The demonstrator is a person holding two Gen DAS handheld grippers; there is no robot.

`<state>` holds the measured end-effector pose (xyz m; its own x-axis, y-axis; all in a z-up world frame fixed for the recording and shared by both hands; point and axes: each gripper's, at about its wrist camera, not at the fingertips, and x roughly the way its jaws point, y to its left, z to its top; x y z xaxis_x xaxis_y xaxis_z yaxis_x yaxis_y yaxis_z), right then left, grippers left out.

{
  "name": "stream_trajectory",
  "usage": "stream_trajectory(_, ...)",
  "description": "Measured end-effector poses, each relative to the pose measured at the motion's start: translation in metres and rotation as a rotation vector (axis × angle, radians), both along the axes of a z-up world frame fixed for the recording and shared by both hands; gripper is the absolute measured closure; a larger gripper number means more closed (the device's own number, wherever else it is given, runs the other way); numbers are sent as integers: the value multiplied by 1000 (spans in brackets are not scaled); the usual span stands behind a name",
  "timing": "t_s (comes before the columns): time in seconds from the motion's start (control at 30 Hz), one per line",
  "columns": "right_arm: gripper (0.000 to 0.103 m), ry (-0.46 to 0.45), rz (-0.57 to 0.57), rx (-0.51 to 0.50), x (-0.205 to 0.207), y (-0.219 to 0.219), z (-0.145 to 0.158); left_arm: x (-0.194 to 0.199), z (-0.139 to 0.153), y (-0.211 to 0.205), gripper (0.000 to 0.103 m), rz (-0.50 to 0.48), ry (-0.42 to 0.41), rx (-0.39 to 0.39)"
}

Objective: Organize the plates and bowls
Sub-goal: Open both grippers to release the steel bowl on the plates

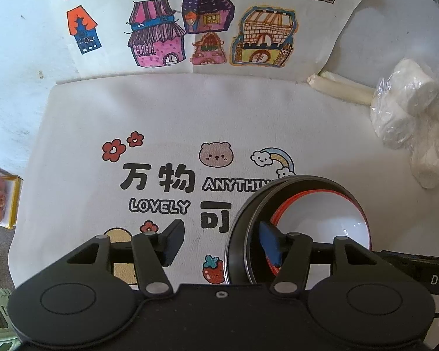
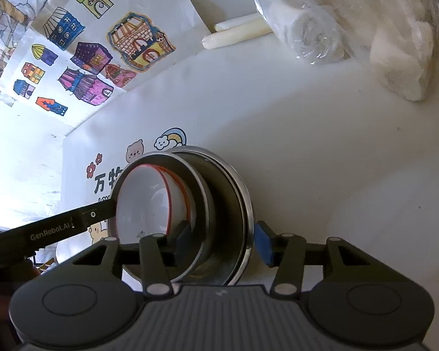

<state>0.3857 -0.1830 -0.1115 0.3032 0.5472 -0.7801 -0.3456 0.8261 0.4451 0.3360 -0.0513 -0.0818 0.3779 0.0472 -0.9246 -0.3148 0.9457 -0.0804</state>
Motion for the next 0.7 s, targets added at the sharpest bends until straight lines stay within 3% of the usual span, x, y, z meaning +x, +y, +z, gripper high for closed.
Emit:
stream_trajectory(0.2,41,-9,0,6,-2,-4,1,-3,2,-2,40,13,-11,7)
stream_trajectory(0.33,34,-14,6,9,-2,-7,2,-5,5,-4,25,11,-26,1)
stream_trajectory(0.7,18,-38,7,33,-5,-18,6,-4,9,-14,18,10,-34,20)
